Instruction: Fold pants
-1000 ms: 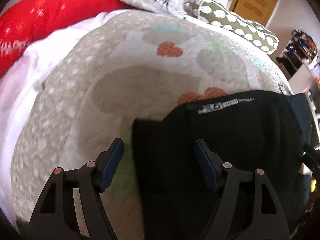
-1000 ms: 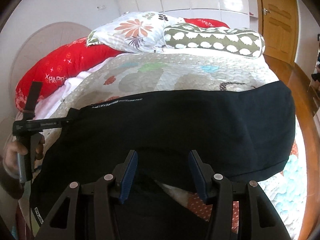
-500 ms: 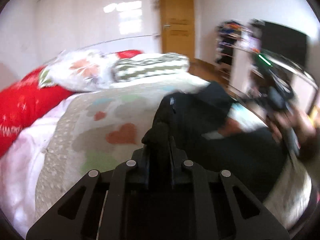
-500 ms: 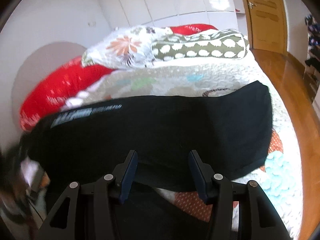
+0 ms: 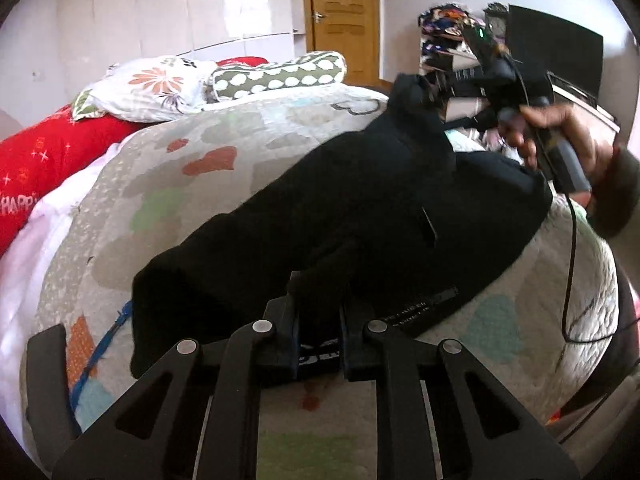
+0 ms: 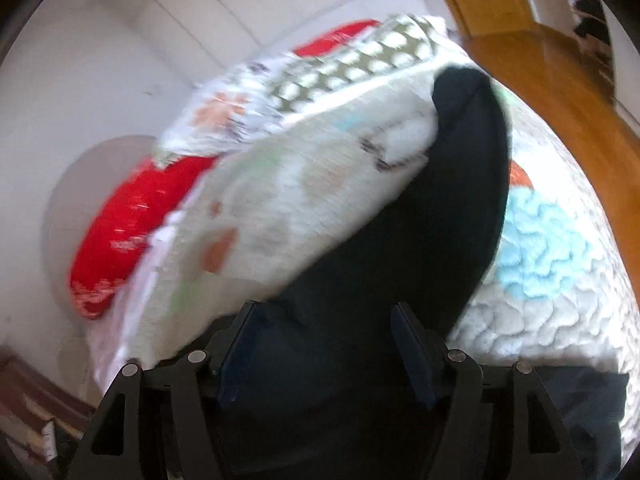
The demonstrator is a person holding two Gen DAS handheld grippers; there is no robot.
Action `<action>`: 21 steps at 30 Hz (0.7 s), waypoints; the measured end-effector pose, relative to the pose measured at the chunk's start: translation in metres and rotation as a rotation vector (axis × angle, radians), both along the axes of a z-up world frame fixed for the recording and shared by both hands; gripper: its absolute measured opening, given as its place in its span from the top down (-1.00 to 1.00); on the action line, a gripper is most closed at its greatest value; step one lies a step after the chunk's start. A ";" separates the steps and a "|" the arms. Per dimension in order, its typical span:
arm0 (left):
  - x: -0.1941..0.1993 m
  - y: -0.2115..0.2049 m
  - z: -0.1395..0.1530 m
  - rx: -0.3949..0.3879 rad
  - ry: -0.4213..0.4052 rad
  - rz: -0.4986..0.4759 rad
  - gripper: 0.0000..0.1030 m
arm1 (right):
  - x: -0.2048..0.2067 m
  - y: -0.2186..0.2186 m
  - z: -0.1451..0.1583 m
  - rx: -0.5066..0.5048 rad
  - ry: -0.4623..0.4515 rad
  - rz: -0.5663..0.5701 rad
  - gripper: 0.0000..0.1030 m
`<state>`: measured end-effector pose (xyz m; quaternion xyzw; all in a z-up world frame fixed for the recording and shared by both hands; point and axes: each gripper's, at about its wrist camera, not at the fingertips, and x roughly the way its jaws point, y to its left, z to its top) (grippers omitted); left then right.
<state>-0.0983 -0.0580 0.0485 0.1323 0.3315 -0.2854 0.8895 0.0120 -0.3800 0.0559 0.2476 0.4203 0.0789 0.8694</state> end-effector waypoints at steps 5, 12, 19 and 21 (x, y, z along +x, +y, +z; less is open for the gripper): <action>-0.001 0.010 0.005 -0.001 -0.023 0.008 0.74 | -0.027 -0.029 -0.006 0.053 -0.019 -0.137 -0.28; -0.001 0.017 -0.001 -0.008 0.006 0.032 0.74 | -0.020 -0.063 -0.037 0.109 0.044 -0.184 -0.28; 0.013 0.035 0.010 0.006 -0.030 0.083 0.73 | -0.024 -0.061 -0.023 0.090 -0.085 -0.161 0.90; 0.016 0.045 0.013 0.000 -0.045 0.098 0.73 | -0.050 -0.054 0.000 0.041 -0.135 -0.132 0.91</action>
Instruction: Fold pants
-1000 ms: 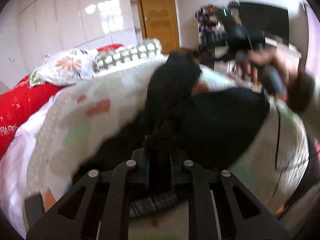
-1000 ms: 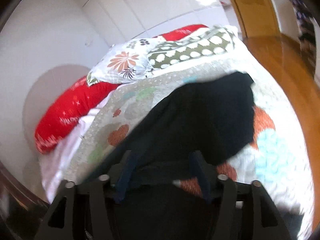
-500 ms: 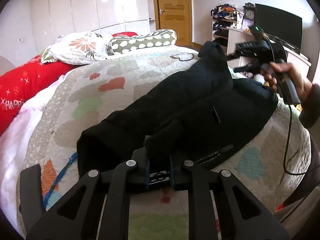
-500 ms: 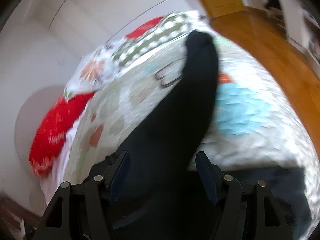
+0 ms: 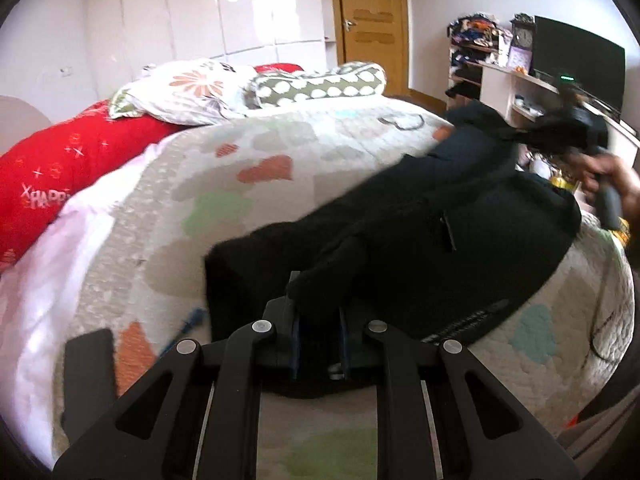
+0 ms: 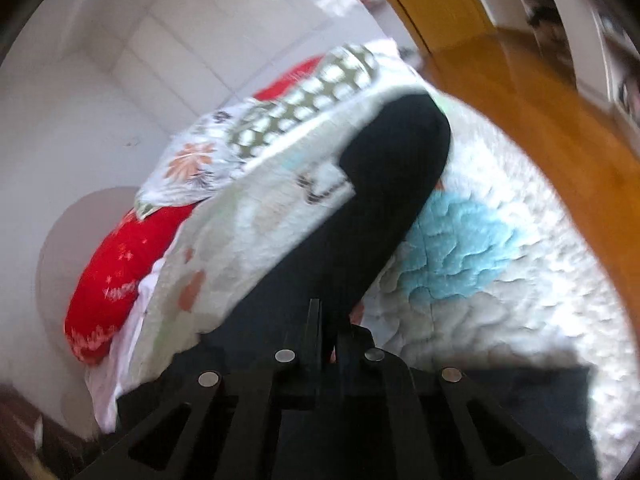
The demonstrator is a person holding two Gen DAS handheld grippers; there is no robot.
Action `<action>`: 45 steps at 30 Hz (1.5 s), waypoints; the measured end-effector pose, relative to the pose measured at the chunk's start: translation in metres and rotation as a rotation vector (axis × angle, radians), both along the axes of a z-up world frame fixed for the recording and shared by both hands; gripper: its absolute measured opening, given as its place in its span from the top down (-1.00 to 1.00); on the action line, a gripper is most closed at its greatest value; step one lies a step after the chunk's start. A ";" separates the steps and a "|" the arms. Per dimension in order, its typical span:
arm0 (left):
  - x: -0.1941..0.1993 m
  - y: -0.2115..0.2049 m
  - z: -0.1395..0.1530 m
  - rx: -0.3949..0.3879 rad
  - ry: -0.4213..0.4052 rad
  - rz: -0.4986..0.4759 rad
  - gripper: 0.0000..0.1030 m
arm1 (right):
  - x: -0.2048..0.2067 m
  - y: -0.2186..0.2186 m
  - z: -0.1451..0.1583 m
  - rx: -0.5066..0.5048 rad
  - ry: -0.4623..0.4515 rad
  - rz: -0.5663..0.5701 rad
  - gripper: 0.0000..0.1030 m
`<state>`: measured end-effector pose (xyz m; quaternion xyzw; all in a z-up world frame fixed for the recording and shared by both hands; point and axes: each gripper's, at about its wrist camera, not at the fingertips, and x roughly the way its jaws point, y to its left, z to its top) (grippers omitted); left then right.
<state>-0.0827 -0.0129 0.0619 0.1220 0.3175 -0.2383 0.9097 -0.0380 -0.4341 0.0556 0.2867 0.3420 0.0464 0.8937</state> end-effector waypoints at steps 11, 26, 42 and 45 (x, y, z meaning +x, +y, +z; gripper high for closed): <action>-0.002 0.046 -0.033 -0.101 0.181 0.069 0.48 | -0.103 0.041 -0.040 -0.070 0.216 0.076 0.86; 0.021 0.068 0.003 -0.194 0.205 0.199 -0.17 | -0.113 0.108 0.009 -0.098 0.099 0.326 0.35; 0.072 0.023 -0.028 -0.152 0.400 0.113 0.36 | -0.109 0.323 -0.033 -0.610 -0.154 0.844 0.25; 0.077 0.024 -0.022 -0.170 0.402 0.105 0.66 | -0.105 0.329 -0.034 -0.639 -0.178 0.841 0.49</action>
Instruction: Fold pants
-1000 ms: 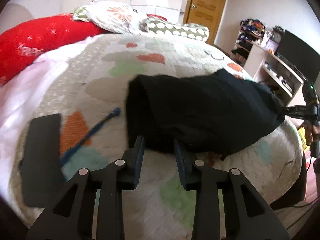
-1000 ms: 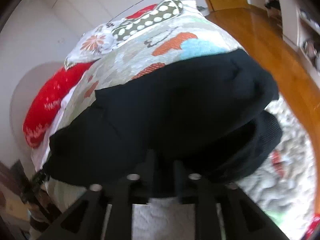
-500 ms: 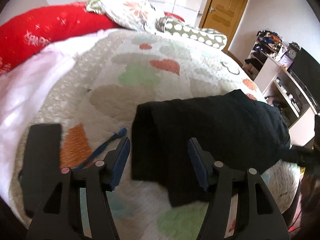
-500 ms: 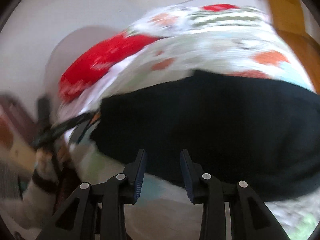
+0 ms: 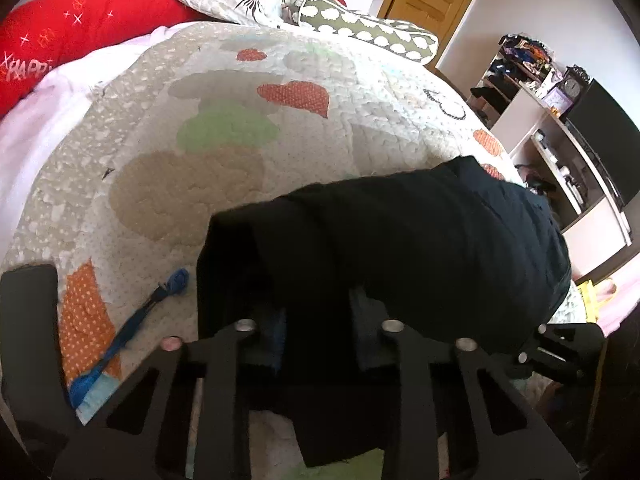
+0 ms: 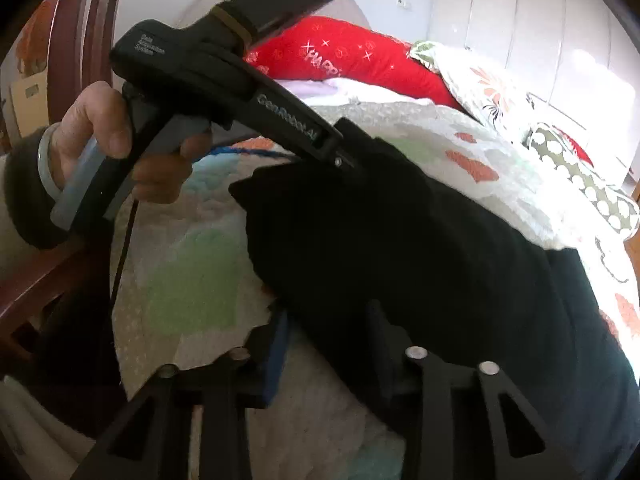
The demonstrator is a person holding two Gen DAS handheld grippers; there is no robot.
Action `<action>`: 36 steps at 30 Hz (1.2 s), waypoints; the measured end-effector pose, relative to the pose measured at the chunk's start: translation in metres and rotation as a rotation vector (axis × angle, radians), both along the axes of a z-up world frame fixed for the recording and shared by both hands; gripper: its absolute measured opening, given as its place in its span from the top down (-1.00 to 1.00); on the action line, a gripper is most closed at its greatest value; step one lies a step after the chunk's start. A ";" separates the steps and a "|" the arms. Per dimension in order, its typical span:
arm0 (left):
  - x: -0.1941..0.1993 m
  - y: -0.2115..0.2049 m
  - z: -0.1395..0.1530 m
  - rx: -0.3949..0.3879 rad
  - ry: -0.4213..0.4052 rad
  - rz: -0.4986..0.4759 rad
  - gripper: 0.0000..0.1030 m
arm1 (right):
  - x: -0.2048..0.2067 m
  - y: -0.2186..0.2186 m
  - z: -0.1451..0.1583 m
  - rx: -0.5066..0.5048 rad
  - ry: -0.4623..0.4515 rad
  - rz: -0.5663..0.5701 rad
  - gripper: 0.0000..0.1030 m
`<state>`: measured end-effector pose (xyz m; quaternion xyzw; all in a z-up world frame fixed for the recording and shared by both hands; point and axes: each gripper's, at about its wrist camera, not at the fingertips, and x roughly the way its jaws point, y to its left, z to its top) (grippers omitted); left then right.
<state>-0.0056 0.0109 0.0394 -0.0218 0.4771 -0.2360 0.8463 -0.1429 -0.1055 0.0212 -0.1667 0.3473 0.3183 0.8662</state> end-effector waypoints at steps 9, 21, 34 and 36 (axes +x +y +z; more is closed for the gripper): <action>0.022 0.016 0.029 -0.034 -0.051 0.009 0.76 | 0.039 -0.018 0.039 0.288 0.116 -0.039 0.66; 0.002 0.031 0.016 0.042 -0.055 0.091 0.67 | 0.049 0.000 0.020 0.272 0.219 -0.041 0.71; -0.005 -0.003 0.039 0.085 -0.181 0.136 0.47 | 0.164 -0.150 0.043 0.172 0.082 -0.494 0.11; 0.003 -0.017 0.023 0.118 -0.156 0.137 0.47 | 0.181 -0.145 0.033 0.151 0.140 -0.467 0.11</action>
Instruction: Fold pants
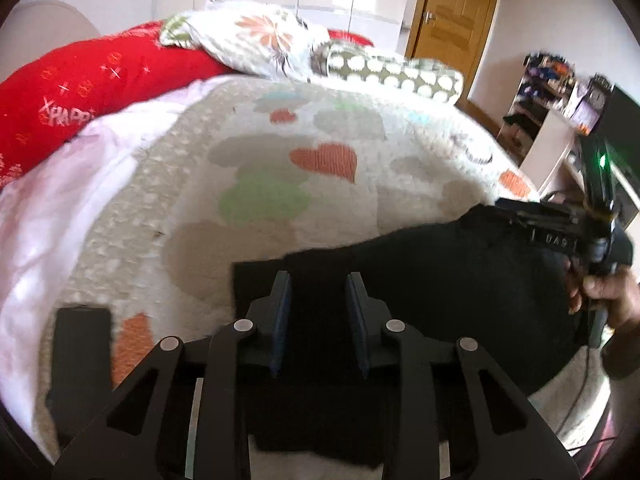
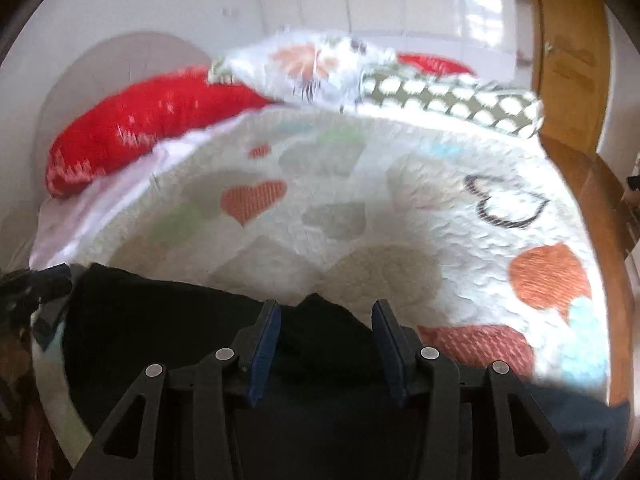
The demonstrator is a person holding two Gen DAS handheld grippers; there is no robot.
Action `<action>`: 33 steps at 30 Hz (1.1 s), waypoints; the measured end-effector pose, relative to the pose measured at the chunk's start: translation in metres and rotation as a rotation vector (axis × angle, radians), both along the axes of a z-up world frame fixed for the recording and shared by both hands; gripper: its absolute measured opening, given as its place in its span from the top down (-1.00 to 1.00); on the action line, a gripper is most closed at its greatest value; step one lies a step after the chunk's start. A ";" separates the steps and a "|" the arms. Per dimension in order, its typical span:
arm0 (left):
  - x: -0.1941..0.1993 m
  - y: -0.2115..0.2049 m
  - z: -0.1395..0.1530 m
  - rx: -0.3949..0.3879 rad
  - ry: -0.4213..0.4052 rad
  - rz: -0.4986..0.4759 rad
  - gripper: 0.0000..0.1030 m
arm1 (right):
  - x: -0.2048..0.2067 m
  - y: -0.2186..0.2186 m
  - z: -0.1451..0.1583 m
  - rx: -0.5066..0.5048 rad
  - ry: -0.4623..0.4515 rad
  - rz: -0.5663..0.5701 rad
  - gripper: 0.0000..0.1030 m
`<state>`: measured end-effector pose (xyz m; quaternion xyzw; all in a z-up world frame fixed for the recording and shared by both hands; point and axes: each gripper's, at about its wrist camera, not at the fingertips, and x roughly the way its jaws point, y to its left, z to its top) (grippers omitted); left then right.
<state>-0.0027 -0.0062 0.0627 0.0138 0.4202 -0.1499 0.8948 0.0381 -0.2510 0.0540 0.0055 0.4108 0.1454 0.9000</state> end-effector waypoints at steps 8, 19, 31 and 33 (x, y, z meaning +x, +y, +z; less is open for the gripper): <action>0.013 0.004 -0.035 0.041 0.038 0.087 0.30 | 0.019 -0.018 -0.019 0.001 0.005 -0.023 0.97; 0.000 0.006 -0.016 0.023 0.007 0.120 0.20 | -0.008 -0.054 -0.004 0.137 -0.006 -0.155 0.64; -0.053 -0.055 0.004 -0.067 0.006 -0.097 0.18 | -0.166 -0.116 -0.004 0.286 -0.001 -0.302 0.05; -0.059 -0.067 0.001 -0.066 0.006 -0.129 0.18 | -0.192 -0.147 -0.007 0.330 0.005 -0.377 0.05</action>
